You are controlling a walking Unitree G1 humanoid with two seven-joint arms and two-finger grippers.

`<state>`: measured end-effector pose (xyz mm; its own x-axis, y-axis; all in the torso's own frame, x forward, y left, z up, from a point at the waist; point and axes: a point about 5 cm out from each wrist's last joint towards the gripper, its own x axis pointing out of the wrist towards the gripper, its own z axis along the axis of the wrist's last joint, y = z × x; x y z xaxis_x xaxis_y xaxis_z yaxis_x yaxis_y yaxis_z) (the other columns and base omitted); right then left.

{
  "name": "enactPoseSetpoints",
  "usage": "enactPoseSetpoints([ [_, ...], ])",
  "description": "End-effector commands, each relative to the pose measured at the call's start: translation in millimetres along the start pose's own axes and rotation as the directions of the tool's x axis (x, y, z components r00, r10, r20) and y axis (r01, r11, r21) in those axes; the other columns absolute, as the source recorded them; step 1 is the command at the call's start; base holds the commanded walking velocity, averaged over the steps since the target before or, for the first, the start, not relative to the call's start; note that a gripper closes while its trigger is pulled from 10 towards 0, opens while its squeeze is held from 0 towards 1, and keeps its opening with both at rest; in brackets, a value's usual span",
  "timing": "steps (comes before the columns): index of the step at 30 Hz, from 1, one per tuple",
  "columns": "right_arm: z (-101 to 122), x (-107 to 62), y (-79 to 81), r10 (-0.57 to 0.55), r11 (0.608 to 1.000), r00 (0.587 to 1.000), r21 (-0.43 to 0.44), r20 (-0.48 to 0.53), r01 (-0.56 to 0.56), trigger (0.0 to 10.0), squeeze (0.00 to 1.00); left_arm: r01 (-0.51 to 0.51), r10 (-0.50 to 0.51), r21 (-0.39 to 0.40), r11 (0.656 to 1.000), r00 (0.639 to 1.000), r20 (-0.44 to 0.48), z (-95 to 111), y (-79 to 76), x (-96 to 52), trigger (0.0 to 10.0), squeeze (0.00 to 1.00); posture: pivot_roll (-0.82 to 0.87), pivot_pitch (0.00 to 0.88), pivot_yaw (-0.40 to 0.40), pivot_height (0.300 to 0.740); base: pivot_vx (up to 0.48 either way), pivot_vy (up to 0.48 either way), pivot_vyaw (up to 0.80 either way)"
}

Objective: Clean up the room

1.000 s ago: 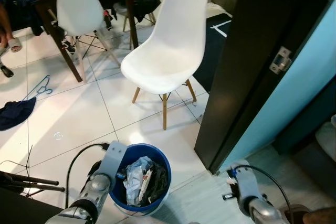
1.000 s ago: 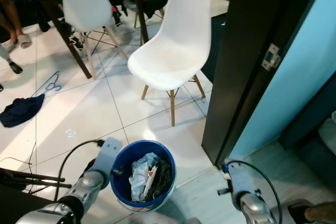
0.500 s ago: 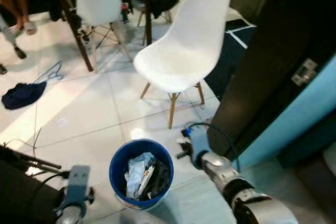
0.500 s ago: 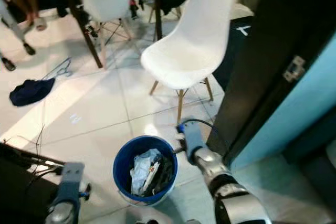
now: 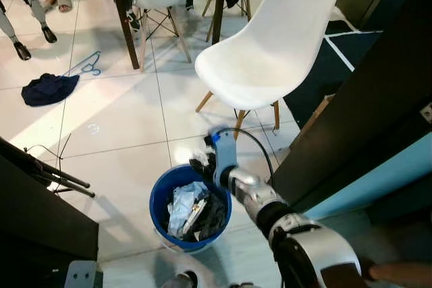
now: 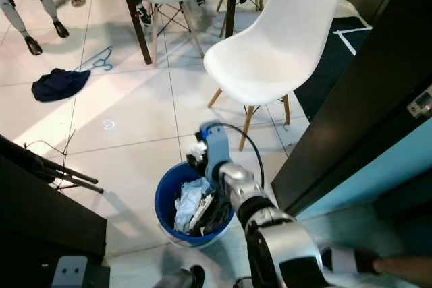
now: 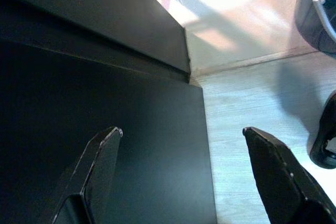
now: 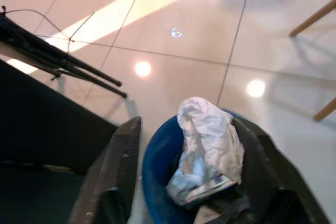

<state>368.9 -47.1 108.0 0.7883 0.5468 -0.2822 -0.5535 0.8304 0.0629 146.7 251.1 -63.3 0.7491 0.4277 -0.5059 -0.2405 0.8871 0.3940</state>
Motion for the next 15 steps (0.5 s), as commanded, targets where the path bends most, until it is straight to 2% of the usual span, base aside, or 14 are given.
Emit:
enactPoseSetpoints([
  [1, -22, -5.5, -3.4, -0.008, 0.999, 0.997, -0.033, -0.080, 0.006, 10.0, 1.00, 0.042, -0.041, 0.011, 0.999, 0.999, -0.033, -8, -11.3, -5.9, 10.0, 0.00, 0.12, 0.333, -0.059, 0.740, 0.000, 0.000, 0.00],
  [6, -29, -8.5, -6.2, -0.013, 0.999, 0.995, -0.036, -0.100, 0.010, 10.0, 1.00, 0.045, -0.044, 0.010, 0.999, 0.999, -0.030, -6, -12.9, -5.5, 10.0, 0.00, 0.12, 0.328, -0.058, 0.740, 0.000, 0.000, 0.00],
  [7, -41, -13.6, -10.8, -0.027, 0.999, 0.991, -0.020, -0.127, 0.025, 10.0, 1.00, 0.051, -0.051, 0.011, 0.999, 0.998, -0.027, -5, -14.5, -5.4, 10.0, 0.00, 0.11, 0.323, -0.051, 0.740, 0.000, 0.000, 0.00],
  [14, -62, -23.5, -17.4, -0.043, 0.999, 0.983, 0.025, -0.176, 0.049, 10.0, 1.00, 0.061, -0.061, 0.024, 0.998, 0.998, -0.025, -5, -16.0, -6.0, 10.0, 0.00, 0.11, 0.316, -0.049, 0.740, 0.000, 0.000, 0.00],
  [15, -71, -28.6, -20.9, -0.053, 0.997, 0.980, 0.043, -0.194, 0.062, 10.0, 1.00, 0.061, -0.061, 0.026, 0.998, 0.998, -0.026, -5, -15.8, -5.6, 10.0, 0.00, 0.11, 0.314, -0.048, 0.740, 0.000, 0.000, 0.00],
])
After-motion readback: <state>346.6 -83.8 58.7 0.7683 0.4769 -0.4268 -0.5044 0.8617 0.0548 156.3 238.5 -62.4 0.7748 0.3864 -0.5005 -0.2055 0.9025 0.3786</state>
